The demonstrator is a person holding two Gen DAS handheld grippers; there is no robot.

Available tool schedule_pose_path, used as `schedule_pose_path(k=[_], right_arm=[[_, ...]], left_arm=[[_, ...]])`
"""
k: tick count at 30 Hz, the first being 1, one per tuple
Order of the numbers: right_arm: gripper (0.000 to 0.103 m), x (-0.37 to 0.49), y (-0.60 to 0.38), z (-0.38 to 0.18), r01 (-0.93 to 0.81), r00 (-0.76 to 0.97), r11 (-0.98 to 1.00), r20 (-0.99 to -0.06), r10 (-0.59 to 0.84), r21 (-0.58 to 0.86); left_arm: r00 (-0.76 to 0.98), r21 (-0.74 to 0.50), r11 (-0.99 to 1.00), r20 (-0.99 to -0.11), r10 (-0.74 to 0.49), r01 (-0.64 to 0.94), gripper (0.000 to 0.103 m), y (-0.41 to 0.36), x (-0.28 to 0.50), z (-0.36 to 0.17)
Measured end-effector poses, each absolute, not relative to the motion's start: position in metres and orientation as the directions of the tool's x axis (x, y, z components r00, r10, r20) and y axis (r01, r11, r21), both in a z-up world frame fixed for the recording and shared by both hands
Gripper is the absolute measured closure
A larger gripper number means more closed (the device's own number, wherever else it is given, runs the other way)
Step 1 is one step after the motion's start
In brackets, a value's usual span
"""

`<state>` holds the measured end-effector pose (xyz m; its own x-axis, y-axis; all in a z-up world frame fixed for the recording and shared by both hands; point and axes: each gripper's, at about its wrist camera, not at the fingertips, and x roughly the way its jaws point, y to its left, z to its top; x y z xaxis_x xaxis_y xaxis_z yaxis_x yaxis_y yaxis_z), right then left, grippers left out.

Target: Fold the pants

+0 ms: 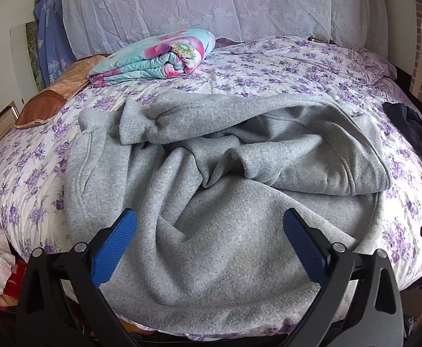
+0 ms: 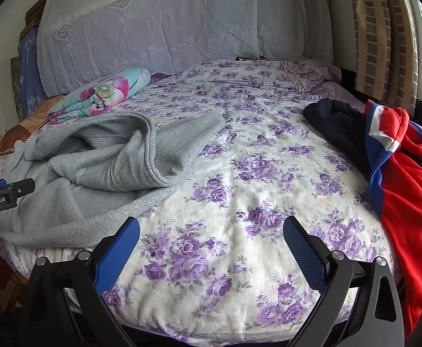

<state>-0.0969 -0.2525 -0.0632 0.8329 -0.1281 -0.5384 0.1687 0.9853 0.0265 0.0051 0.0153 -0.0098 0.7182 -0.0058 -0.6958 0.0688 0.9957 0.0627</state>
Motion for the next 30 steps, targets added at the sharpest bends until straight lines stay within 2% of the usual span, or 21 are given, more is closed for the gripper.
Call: schedule_pose_path(k=[12,16,21,22,23,24,25,26,30], right_arm=[[0.003,-0.097,-0.252,-0.065,0.173,0.831,0.985,-0.541,-0.131,0.026],[0.003,-0.09,-0.254,-0.07,0.175,0.821,0.984,-0.556,-0.127,0.034],[0.003,-0.079,-0.261,-0.068,0.189,0.813,0.982,-0.564,-0.145,0.02],[0.003,-0.078,-0.263,-0.066,0.195,0.814,0.981,-0.559,-0.154,0.014],[0.003,-0.076,-0.265,-0.063,0.202,0.815,0.979,-0.555,-0.164,0.007],[0.003,-0.075,-0.267,-0.062,0.209,0.817,0.978,-0.55,-0.175,0.0],[0.003,-0.073,-0.269,-0.06,0.215,0.817,0.977,-0.546,-0.184,-0.008],[0.003,-0.071,-0.272,-0.059,0.213,0.819,0.977,-0.544,-0.184,-0.01],[0.003,-0.056,-0.286,-0.05,0.201,0.817,0.98,-0.552,-0.168,0.0]], left_arm=[[0.722,0.11,0.99,-0.692,0.011,0.09,0.005,0.027,0.033,0.004],[0.731,0.288,0.948,-0.674,0.102,0.134,0.005,0.011,0.076,0.005],[0.645,0.421,0.883,-0.738,0.199,0.209,0.005,-0.004,0.148,-0.024],[0.646,0.443,0.871,-0.732,0.215,0.212,0.008,-0.006,0.157,-0.025],[0.653,0.462,0.862,-0.722,0.229,0.209,0.027,-0.006,0.164,-0.023],[0.656,0.476,0.855,-0.715,0.241,0.205,0.041,-0.006,0.172,-0.02],[0.643,0.461,0.862,-0.729,0.232,0.212,0.069,-0.003,0.179,-0.015],[0.625,0.418,0.88,-0.756,0.197,0.228,0.084,0.001,0.187,-0.01],[0.636,0.342,0.912,-0.761,0.128,0.226,0.09,0.016,0.207,0.017]])
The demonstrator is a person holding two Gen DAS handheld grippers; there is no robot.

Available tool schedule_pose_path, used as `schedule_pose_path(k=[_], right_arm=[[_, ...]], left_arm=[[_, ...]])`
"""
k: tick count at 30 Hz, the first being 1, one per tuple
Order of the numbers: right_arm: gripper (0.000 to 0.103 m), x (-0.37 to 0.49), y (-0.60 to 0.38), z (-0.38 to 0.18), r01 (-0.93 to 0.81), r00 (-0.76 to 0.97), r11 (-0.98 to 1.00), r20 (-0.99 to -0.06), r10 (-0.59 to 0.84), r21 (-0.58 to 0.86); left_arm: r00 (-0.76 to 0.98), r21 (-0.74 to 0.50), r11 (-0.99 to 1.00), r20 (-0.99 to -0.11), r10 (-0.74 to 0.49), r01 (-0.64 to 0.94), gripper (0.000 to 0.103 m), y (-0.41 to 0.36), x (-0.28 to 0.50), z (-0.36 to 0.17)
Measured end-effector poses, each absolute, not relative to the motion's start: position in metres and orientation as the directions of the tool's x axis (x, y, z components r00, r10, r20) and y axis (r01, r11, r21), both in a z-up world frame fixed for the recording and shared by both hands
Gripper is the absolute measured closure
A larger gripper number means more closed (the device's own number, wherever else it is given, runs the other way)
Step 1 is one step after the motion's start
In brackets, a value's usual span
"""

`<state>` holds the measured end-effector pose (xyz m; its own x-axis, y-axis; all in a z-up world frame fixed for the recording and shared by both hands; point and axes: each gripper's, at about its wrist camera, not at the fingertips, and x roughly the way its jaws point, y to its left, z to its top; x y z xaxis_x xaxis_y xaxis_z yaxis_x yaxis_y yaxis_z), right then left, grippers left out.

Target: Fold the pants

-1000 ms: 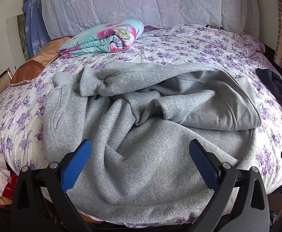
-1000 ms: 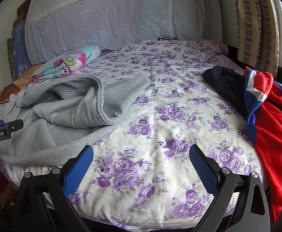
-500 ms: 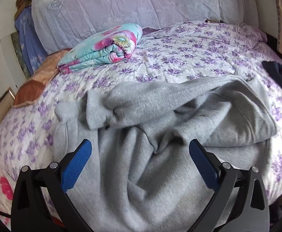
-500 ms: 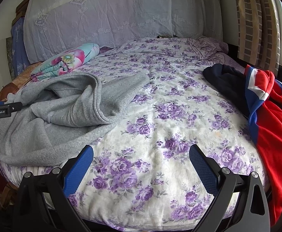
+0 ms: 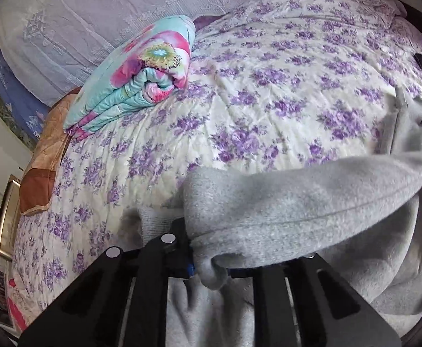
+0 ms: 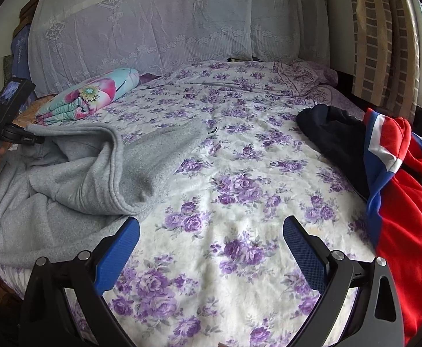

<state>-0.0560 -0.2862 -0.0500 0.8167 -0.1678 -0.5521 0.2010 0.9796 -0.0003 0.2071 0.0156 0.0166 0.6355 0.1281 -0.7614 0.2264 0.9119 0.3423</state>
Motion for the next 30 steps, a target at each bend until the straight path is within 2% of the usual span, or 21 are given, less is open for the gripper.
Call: schedule_pose_path(k=[3,6,9,11,15,18,22,24,26,30], right_arm=[[0.003,-0.042,-0.3,-0.039,0.226,0.814,0.974,-0.55,-0.186,0.005],[0.003,-0.023,-0.31,-0.026,0.233,0.813,0.972,-0.55,-0.192,0.005],[0.003,0.004,-0.318,-0.014,0.204,0.812,0.978,-0.565,-0.143,0.046],[0.003,0.027,-0.321,-0.009,0.168,0.802,0.981,-0.593,-0.076,0.102],[0.003,0.075,-0.316,-0.006,0.091,0.761,0.976,-0.646,0.059,0.196],[0.003,0.11,-0.303,-0.003,0.075,0.759,0.988,-0.651,0.031,0.134],[0.003,0.168,-0.301,-0.01,0.098,0.758,0.995,-0.65,-0.06,0.022],[0.003,0.202,-0.311,-0.024,0.114,0.732,0.993,-0.677,-0.072,0.018],[0.004,0.236,-0.326,-0.043,0.119,0.69,0.987,-0.724,-0.008,0.103],[0.004,0.289,-0.347,-0.067,0.144,0.68,0.944,-0.722,0.125,0.298]], left_arm=[[0.653,0.253,0.954,-0.752,0.089,0.161,0.091,0.042,0.227,0.045],[0.669,0.101,0.995,-0.738,0.089,-0.021,0.092,0.105,0.267,0.079],[0.575,0.005,0.973,-0.806,0.141,-0.232,0.092,0.181,0.319,0.07],[0.503,0.062,0.951,-0.838,0.214,-0.302,0.092,0.207,0.339,0.045],[0.492,0.147,0.95,-0.827,0.27,-0.274,0.086,0.208,0.341,0.017],[0.494,0.177,0.943,-0.816,0.3,-0.281,0.082,0.211,0.34,0.01],[0.484,0.177,0.941,-0.822,0.302,-0.288,0.068,0.219,0.341,0.005],[0.485,0.18,0.94,-0.819,0.307,-0.291,0.062,0.222,0.341,0.004],[0.479,0.193,0.938,-0.82,0.315,-0.287,0.061,0.223,0.343,0.0],[0.454,0.216,0.934,-0.828,0.329,-0.284,0.061,0.221,0.348,-0.012]])
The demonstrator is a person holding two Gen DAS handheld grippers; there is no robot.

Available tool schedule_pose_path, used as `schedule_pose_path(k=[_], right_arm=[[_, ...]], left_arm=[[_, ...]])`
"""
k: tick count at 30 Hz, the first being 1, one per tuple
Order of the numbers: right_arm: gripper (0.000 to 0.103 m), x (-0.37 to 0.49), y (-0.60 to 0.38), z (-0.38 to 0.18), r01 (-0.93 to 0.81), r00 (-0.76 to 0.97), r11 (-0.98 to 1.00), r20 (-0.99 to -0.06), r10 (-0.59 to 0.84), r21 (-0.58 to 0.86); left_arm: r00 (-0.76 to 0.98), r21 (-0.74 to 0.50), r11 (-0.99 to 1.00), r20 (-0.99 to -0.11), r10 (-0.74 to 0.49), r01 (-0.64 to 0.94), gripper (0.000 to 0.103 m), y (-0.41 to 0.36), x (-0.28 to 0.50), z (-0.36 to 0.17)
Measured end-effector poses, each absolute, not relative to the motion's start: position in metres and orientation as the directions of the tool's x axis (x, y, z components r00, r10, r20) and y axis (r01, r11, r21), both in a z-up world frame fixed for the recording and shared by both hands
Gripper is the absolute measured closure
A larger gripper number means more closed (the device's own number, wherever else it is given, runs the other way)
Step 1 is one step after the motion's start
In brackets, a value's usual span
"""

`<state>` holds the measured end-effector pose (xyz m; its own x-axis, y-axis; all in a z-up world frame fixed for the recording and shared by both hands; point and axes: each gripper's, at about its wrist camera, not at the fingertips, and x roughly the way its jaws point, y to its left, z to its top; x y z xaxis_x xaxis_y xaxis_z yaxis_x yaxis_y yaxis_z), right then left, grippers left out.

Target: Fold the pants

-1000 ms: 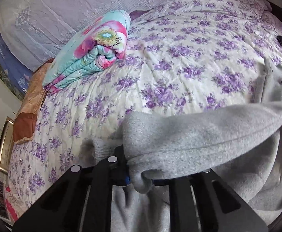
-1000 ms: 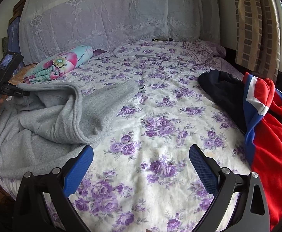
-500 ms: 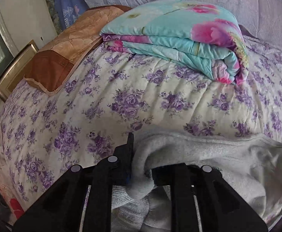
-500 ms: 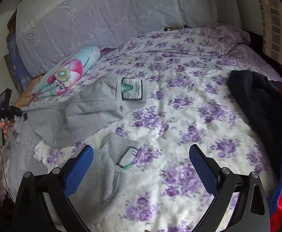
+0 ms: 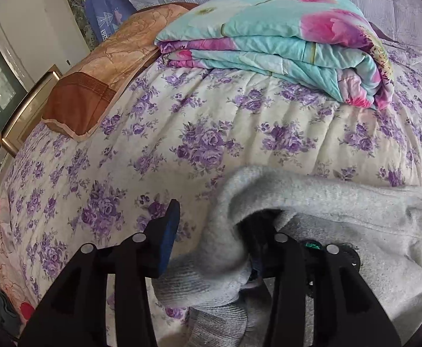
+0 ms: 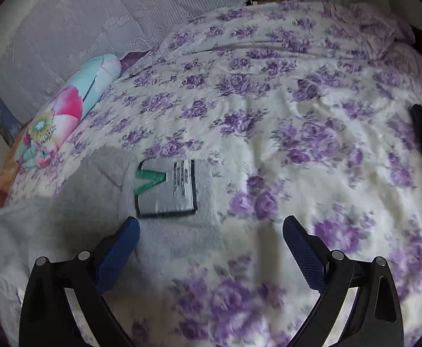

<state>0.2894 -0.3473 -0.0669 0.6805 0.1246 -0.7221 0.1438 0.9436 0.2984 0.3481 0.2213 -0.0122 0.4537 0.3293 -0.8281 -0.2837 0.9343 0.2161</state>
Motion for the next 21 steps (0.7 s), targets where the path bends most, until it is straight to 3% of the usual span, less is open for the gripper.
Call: schedule_pose_path(k=[2,3,4,8,10,13,15,17,18,19,21], right_arm=[[0.03,0.309,-0.345,-0.076,0.131,0.664,0.918,-0.721,0.199,0.374],[0.077,0.314,-0.338,-0.073,0.13,0.66,0.936,-0.733,0.166,0.328],[0.092,0.317,-0.333,-0.064,0.124,0.657,0.953,-0.742,0.13,0.277],[0.093,0.294,-0.357,0.01,0.118,0.749,0.946,-0.652,0.114,0.302],[0.102,0.272,-0.375,0.048,0.137,0.803,0.952,-0.593,0.055,0.275],[0.099,0.246,-0.403,0.077,0.252,0.823,0.947,-0.558,-0.101,0.2],[0.097,0.246,-0.415,0.068,0.303,0.794,0.939,-0.588,-0.154,0.164],[0.075,0.257,-0.417,0.038,0.236,0.746,0.951,-0.664,-0.045,0.2],[0.039,0.259,-0.413,0.023,0.199,0.729,0.956,-0.684,0.002,0.215],[0.019,0.26,-0.406,0.008,0.169,0.723,0.962,-0.69,0.026,0.213],[0.018,0.264,-0.389,-0.02,0.145,0.707,0.973,-0.706,0.026,0.181]], left_arm=[[0.438,0.226,0.932,-0.834,0.335,-0.282,0.061,0.221,0.351,-0.019],[0.434,0.235,0.931,-0.834,0.342,-0.281,0.061,0.22,0.352,-0.021],[0.434,0.241,0.929,-0.832,0.347,-0.28,0.061,0.22,0.353,-0.021],[0.454,0.205,0.928,-0.826,0.334,-0.31,0.061,0.224,0.355,-0.015],[0.474,0.173,0.93,-0.821,0.318,-0.324,0.061,0.223,0.36,-0.011],[0.467,0.176,0.927,-0.823,0.323,-0.331,0.061,0.216,0.374,-0.017],[0.416,0.221,0.923,-0.842,0.344,-0.315,0.062,0.211,0.388,-0.034],[0.376,0.276,0.914,-0.846,0.378,-0.299,0.059,0.207,0.396,-0.045],[0.377,0.277,0.913,-0.845,0.379,-0.298,0.059,0.207,0.396,-0.044],[0.377,0.271,0.916,-0.848,0.373,-0.297,0.059,0.208,0.395,-0.042],[0.376,0.273,0.915,-0.848,0.374,-0.296,0.052,0.211,0.392,-0.039]])
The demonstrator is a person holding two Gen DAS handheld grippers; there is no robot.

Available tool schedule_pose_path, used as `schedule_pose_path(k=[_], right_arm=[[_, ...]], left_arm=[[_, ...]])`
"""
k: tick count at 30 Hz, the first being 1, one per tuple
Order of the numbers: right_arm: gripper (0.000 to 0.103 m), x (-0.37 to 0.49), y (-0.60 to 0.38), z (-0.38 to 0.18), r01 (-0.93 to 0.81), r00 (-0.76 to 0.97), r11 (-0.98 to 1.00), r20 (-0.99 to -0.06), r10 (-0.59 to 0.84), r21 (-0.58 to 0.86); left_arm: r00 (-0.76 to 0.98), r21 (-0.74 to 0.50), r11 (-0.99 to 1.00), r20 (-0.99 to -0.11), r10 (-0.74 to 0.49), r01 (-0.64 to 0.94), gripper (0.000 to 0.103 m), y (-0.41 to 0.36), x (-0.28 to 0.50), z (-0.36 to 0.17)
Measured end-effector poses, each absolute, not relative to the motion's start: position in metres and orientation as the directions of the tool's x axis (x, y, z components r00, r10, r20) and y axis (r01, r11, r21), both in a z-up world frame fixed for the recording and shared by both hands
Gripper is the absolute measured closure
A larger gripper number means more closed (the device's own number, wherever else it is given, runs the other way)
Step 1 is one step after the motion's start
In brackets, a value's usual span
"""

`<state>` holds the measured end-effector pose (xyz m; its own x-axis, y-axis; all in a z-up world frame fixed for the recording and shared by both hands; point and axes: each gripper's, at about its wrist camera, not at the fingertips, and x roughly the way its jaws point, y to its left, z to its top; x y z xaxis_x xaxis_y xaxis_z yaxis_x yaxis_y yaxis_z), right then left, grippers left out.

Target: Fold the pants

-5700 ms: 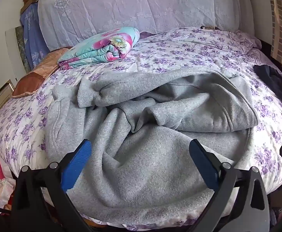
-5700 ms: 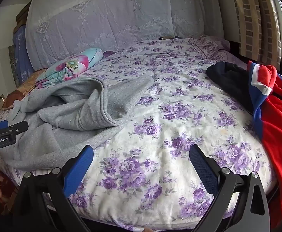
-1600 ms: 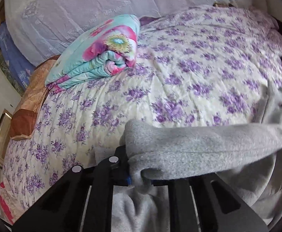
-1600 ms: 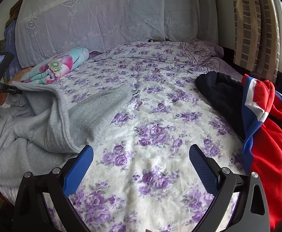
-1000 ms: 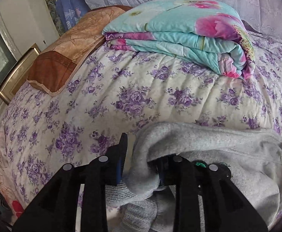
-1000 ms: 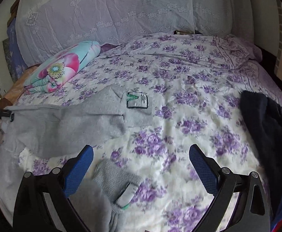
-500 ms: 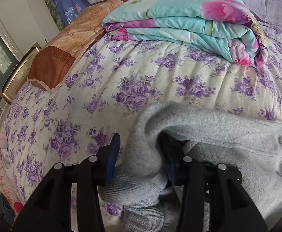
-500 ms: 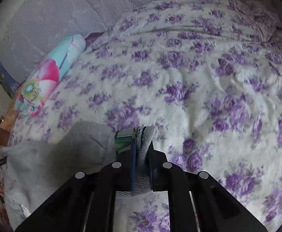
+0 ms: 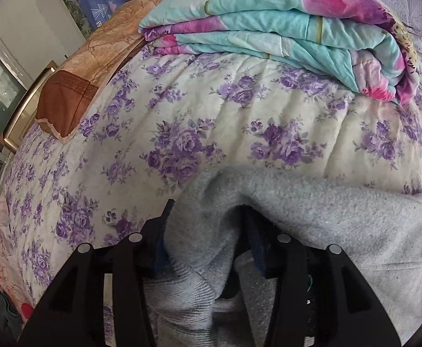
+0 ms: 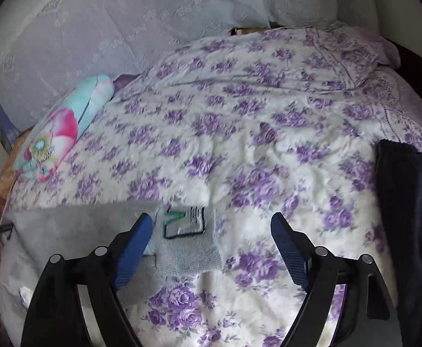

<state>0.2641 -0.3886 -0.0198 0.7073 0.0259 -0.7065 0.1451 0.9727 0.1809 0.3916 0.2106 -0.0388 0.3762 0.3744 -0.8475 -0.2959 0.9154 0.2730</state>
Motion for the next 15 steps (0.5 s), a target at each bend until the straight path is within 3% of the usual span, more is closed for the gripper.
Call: schedule_pose_path(k=[2,3,5,6,7,11,15], right_arm=[[0.018,0.278,-0.377,-0.046,0.141,0.66,0.975,-0.75,0.038,0.174],[0.019,0.285,-0.373,-0.058,0.148,0.634,0.972,-0.772,0.048,0.181],[0.05,0.297,-0.367,-0.075,0.137,0.614,0.965,-0.783,0.093,0.223],[0.078,0.3,-0.362,-0.074,0.119,0.622,0.967,-0.776,0.106,0.227],[0.09,0.3,-0.358,-0.067,0.109,0.635,0.973,-0.767,0.09,0.204],[0.091,0.279,-0.361,-0.004,0.106,0.74,0.981,-0.672,0.029,0.16],[0.09,0.253,-0.392,0.047,0.157,0.805,0.981,-0.591,-0.061,0.113]], left_arm=[[0.377,0.301,0.905,-0.834,0.403,-0.302,0.036,0.215,0.387,-0.038],[0.377,0.306,0.902,-0.831,0.409,-0.303,0.034,0.217,0.385,-0.038],[0.377,0.285,0.908,-0.84,0.39,-0.306,0.033,0.222,0.383,-0.038],[0.377,0.276,0.91,-0.843,0.384,-0.311,0.033,0.224,0.382,-0.038],[0.378,0.271,0.91,-0.843,0.382,-0.315,0.034,0.224,0.381,-0.038],[0.418,0.261,0.913,-0.825,0.38,-0.314,0.045,0.214,0.377,-0.03],[0.481,0.243,0.936,-0.807,0.342,-0.256,0.044,0.181,0.381,-0.023]])
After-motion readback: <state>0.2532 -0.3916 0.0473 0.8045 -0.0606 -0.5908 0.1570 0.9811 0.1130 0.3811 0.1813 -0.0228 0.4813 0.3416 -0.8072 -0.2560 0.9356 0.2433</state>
